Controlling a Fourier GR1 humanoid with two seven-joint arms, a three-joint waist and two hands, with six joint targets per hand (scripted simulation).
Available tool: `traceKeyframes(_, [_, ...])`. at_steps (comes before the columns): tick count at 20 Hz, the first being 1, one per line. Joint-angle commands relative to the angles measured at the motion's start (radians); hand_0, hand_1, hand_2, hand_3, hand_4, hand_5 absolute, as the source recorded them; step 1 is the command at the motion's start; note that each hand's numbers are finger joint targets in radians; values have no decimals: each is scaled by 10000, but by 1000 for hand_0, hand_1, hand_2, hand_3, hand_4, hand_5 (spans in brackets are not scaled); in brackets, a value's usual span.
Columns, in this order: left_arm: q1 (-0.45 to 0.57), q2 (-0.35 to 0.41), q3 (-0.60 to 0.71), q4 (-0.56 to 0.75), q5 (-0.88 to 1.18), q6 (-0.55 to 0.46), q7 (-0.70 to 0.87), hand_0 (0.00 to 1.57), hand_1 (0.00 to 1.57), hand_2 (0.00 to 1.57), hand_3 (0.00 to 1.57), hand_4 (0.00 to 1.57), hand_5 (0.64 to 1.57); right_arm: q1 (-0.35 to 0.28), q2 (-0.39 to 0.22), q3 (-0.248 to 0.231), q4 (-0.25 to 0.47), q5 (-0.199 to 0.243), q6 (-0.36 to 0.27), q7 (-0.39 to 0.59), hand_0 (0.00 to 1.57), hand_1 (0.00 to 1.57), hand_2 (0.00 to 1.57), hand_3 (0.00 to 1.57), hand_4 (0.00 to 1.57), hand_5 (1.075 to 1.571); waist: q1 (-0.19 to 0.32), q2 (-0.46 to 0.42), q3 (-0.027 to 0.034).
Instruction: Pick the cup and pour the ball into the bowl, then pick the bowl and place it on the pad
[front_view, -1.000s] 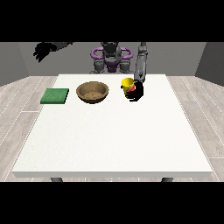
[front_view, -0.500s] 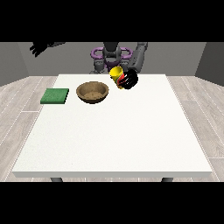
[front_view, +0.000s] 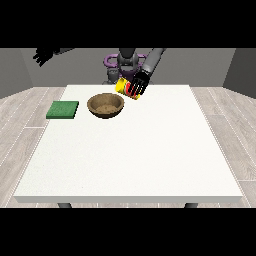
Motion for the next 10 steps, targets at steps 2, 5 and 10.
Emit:
traceKeyframes(2, [-827,-393,-867,434,-1476,-814,1870,1361,1361,1571,1571,1441,1545,183,-497,-365,770,-158,587,-200,0,0,0,0,685,1559,247,-401,-31])
traceKeyframes(5, [-1962,-463,-1574,323,-2075,-1752,3180,1334,1334,1571,1571,1475,1535,-505,-735,-534,1558,-329,622,-93,0,0,0,123,699,1561,342,-193,-26])
traceKeyframes(10, [-2728,-470,-2934,730,-3766,-2525,4706,1456,1456,1571,1571,1260,1557,-628,-474,-270,1747,86,365,-370,0,0,0,177,694,1556,300,-352,-21])
